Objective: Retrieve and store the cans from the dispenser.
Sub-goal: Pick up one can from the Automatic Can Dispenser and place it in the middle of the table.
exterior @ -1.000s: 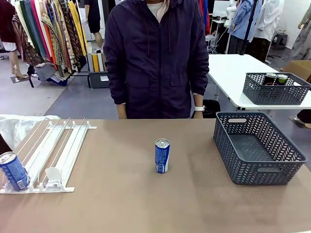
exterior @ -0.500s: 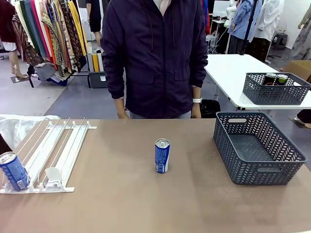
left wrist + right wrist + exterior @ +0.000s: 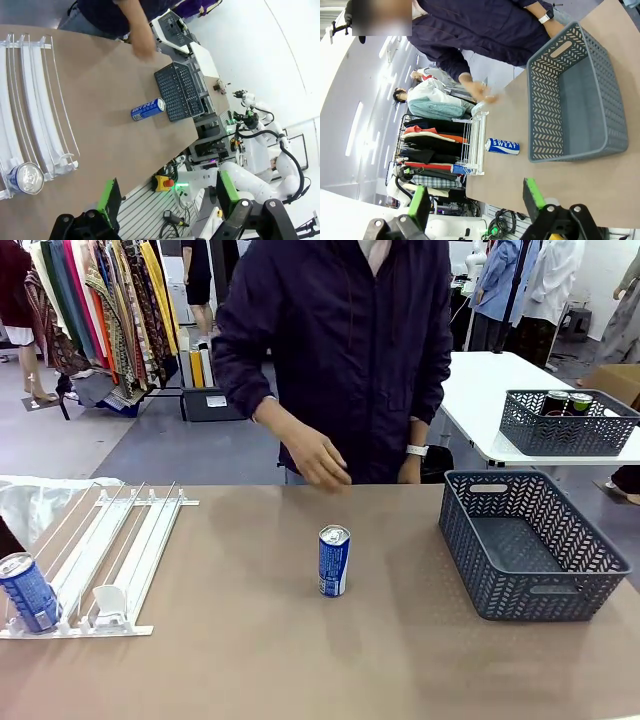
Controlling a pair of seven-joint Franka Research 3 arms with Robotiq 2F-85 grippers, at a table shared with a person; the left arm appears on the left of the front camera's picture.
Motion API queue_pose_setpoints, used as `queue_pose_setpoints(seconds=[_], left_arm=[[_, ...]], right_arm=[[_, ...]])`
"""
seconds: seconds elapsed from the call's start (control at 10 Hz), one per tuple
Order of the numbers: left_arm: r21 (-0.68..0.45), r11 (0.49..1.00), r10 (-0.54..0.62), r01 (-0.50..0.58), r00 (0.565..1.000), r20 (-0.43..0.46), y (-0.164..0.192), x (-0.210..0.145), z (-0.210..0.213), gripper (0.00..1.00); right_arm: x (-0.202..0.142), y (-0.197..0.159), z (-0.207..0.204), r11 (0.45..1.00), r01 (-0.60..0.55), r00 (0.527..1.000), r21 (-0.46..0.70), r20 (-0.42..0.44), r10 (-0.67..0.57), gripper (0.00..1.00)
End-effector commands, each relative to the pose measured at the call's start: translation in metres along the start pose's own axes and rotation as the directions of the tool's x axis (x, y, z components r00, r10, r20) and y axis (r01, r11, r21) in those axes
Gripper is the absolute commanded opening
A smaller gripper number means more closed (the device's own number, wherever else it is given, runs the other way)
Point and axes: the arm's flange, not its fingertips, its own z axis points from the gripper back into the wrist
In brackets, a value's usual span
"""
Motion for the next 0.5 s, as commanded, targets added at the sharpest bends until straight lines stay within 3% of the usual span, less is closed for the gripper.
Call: queue_pose_setpoints(seconds=[0.0,0.1,0.2,0.3,0.4], left_arm=[[-0.013,1.0,-0.014,0.014,1.0,0.003,-0.001,-0.001,0.001,1.0],[0.0,1.0,0.0,0.0,1.0,0.0,0.0,0.0,0.0,1.0],[0.132,0.991,-0.012,0.022,0.997,-0.083,-0.005,0.01,-0.025,1.0],[0.319,0.945,-0.031,0.072,0.991,-0.132,-0.007,0.014,-0.045,1.0],[0.531,0.837,-0.025,0.129,0.98,-0.2,-0.003,0.014,-0.06,1.0]], right_arm=[[0.003,0.002,0.001,0.999,-0.026,1.0,0.024,0.008,0.026,1.0],[0.003,0.002,0.001,0.999,-0.026,1.0,0.024,0.008,0.026,1.0],[0.003,0.002,0.001,0.999,-0.026,1.0,0.024,0.008,0.026,1.0],[0.003,0.002,0.001,0.999,-0.026,1.0,0.024,0.008,0.026,1.0],[0.003,0.002,0.001,0.999,-0.026,1.0,0.024,0.008,0.026,1.0]])
